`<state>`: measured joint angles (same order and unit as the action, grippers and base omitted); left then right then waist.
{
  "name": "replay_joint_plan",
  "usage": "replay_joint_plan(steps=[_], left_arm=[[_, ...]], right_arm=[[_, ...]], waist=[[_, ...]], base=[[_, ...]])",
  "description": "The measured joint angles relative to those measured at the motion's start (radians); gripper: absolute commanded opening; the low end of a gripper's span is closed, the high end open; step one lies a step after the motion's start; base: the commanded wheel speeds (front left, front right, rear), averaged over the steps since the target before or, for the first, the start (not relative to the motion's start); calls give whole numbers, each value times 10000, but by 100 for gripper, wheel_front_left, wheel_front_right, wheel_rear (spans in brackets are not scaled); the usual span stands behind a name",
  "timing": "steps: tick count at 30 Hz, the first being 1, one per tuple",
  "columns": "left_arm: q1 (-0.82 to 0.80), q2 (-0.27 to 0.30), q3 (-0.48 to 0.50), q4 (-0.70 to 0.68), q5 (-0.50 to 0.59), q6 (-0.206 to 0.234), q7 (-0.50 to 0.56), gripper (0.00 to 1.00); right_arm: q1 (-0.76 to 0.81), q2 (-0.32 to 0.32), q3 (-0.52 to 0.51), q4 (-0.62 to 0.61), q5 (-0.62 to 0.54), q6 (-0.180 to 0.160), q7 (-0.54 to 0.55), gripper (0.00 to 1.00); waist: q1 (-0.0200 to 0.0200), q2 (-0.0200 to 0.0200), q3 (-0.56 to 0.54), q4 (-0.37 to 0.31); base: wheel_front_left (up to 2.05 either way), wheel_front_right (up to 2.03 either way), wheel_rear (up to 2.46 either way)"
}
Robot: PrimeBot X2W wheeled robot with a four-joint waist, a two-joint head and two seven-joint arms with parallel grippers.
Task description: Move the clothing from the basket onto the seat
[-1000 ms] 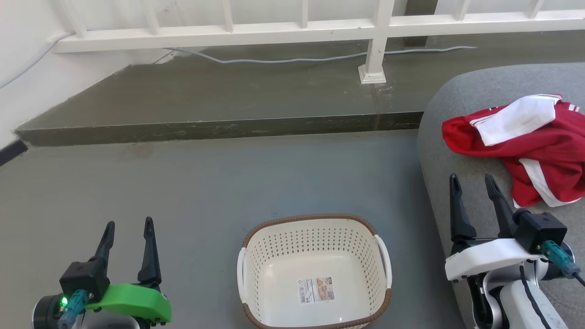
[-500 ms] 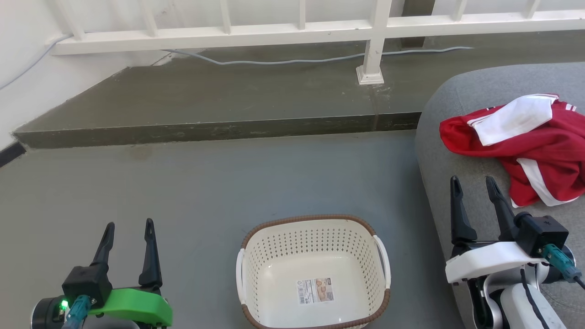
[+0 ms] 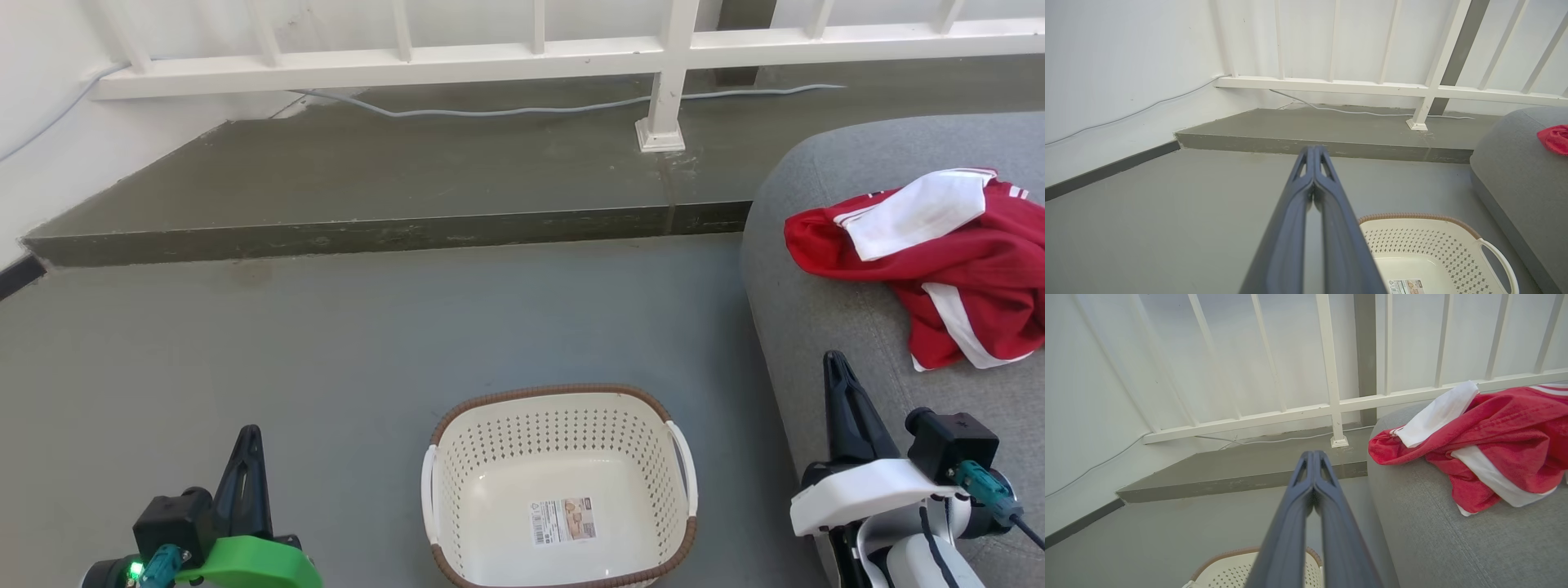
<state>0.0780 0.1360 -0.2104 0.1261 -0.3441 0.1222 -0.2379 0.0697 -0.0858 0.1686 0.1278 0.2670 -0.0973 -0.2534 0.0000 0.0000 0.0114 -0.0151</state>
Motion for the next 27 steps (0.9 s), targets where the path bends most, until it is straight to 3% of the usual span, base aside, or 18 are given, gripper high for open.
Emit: replay_joint_plan(steps=[27], left_arm=[[26, -245, 550, 163, -3444, -600, 796, 0]], right_arm=[[-9, 136, -539, 10, 3777, 483, 706, 0]], waist=[[0, 0, -13, 44]], base=[[0, 0, 0]])
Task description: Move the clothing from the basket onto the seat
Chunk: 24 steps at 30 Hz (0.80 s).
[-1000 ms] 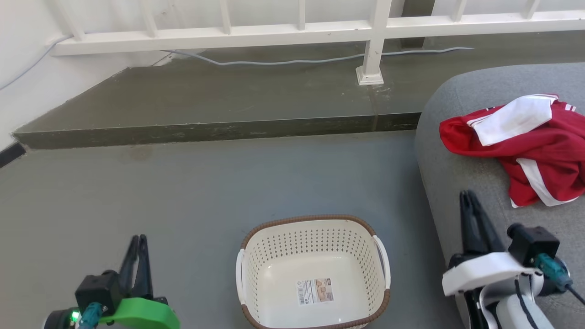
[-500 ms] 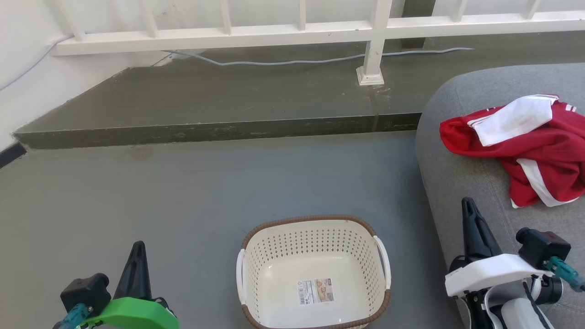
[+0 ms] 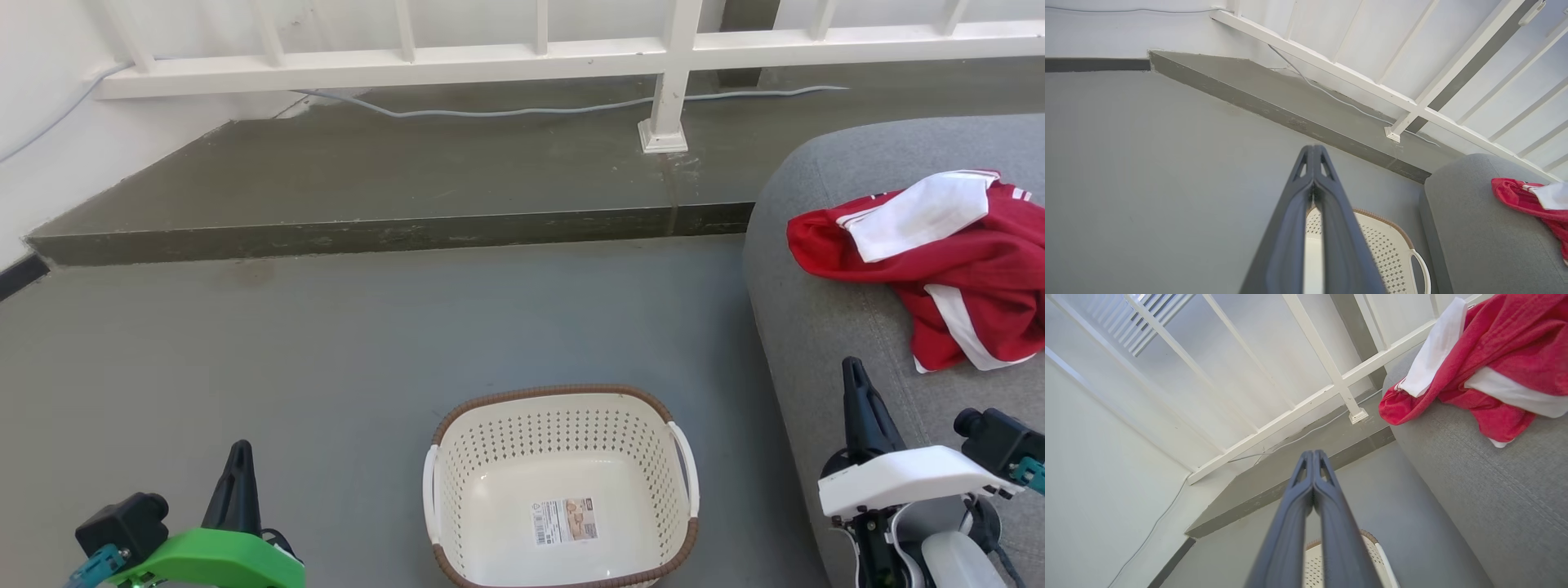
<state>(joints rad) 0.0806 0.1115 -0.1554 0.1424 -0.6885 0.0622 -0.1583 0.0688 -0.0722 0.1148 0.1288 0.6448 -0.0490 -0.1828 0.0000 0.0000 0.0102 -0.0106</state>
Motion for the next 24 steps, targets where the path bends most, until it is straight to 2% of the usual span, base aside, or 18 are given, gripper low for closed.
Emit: replay_joint_plan(steps=[24], left_arm=[[-290, -59, 591, 376, -3007, -537, 748, 0]], right_arm=[[-262, -44, -548, 391, 3198, 491, 756, 0]], waist=[[0, 0, -19, 34]], base=[[0, 0, 0]])
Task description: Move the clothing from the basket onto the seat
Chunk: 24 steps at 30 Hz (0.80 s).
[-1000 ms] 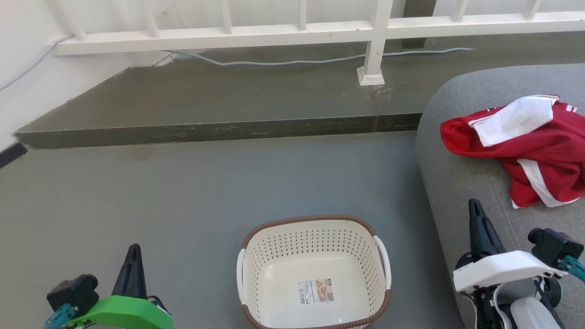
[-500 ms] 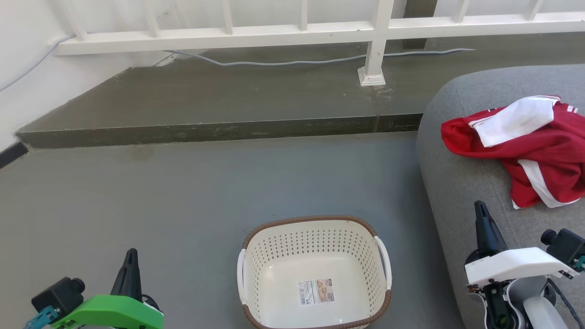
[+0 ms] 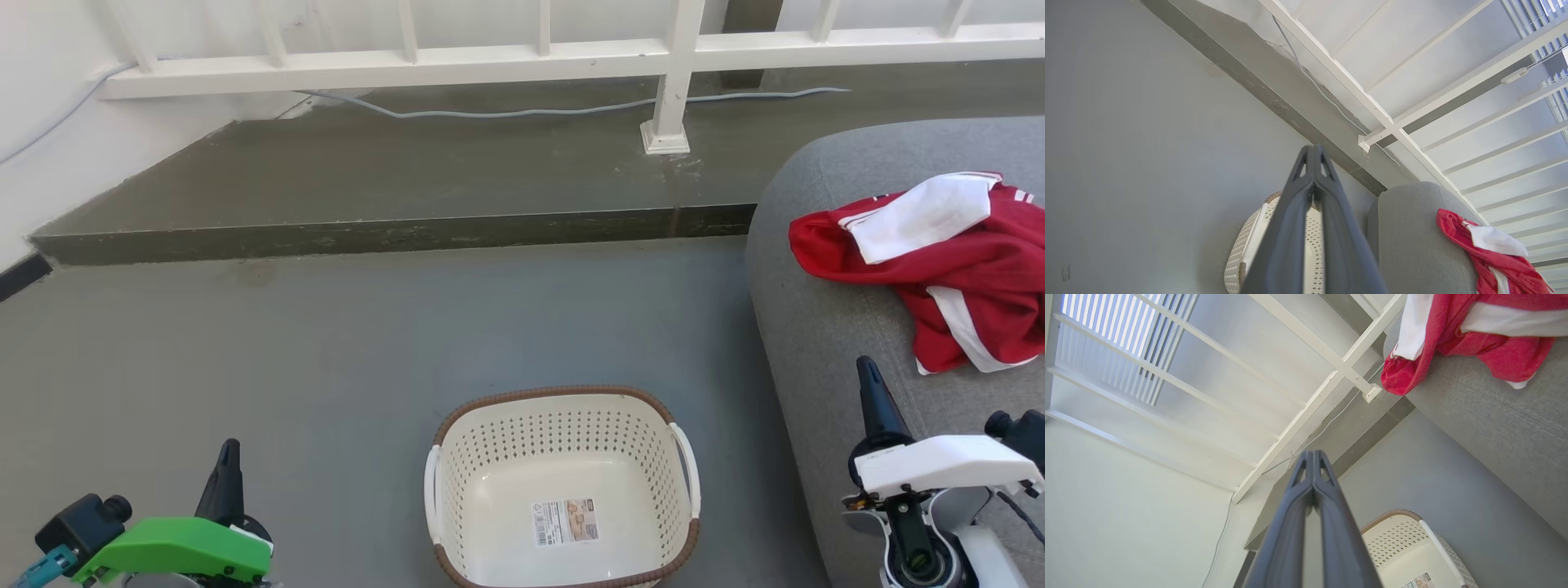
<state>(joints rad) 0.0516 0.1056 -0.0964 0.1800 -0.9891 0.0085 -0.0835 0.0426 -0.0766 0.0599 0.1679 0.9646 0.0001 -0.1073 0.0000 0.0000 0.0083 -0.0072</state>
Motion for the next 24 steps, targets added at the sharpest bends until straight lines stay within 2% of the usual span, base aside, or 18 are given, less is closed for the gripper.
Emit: replay_joint_plan(steps=[24], left_arm=[[-484, -186, 627, 401, -3158, -616, 759, 0]], right_arm=[[-391, -33, -585, 454, 3415, 525, 765, 0]], waist=[[0, 0, -25, 36]], base=[[0, 0, 0]])
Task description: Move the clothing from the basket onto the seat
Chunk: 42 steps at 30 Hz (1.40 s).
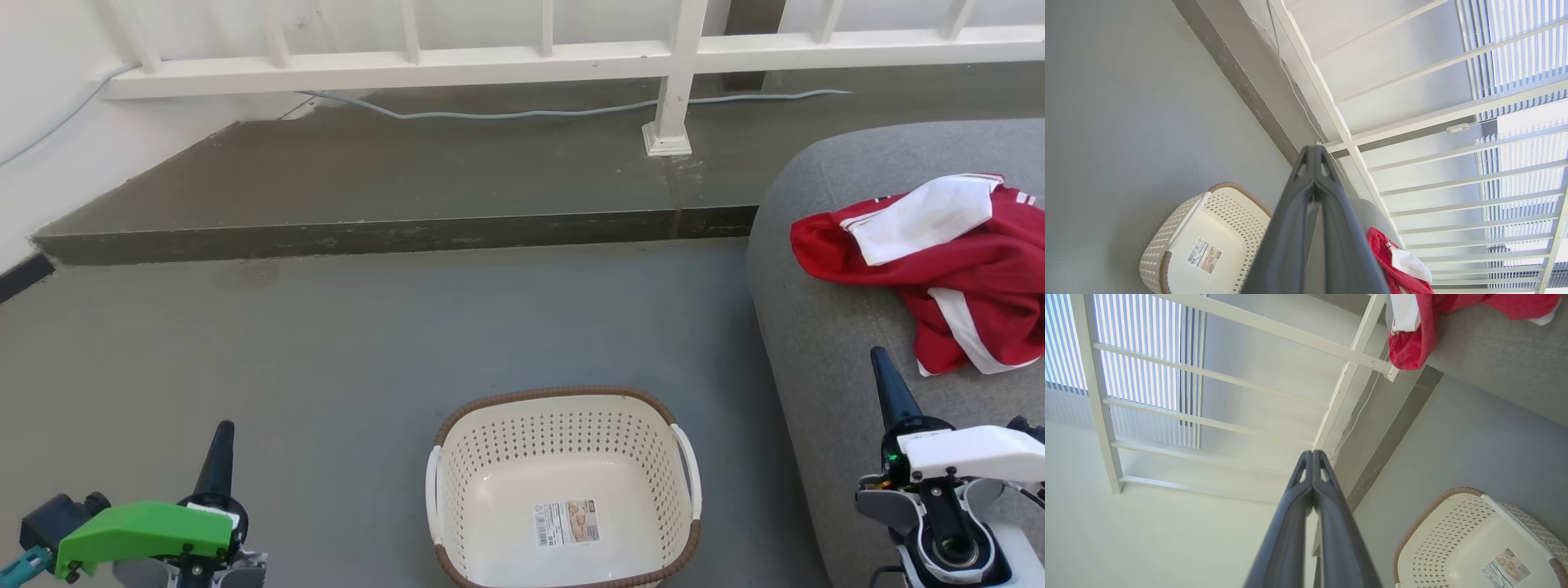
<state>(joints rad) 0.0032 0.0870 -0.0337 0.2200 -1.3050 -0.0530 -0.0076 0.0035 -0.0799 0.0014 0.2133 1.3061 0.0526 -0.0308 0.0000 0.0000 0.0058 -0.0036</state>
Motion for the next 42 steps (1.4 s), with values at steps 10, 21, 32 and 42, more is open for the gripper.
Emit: replay_joint_plan(steps=[10, 21, 32, 42], left_arm=[[-123, -59, 261, 211, -1266, -263, 284, 0], [-363, -119, 514, 362, -2665, -518, 656, 0], [-551, -163, 646, 514, -3296, -671, 782, 0], [-557, -173, 652, 545, -3296, -671, 782, 0]], right_arm=[[-213, -4, -242, 199, 1340, 255, 322, 0], [-412, -8, -495, 382, 2857, 476, 619, 0], [-488, -8, -614, 525, 3565, 614, 775, 0], [-562, -8, -621, 554, 3568, 616, 802, 0]], waist=[[0, 0, -10, 14], [0, 0, -22, 31], [0, 0, -27, 37], [0, 0, -29, 37]], base=[[0, 0, 0], [0, 0, 0], [0, 0, 0], [0, 0, 0]])
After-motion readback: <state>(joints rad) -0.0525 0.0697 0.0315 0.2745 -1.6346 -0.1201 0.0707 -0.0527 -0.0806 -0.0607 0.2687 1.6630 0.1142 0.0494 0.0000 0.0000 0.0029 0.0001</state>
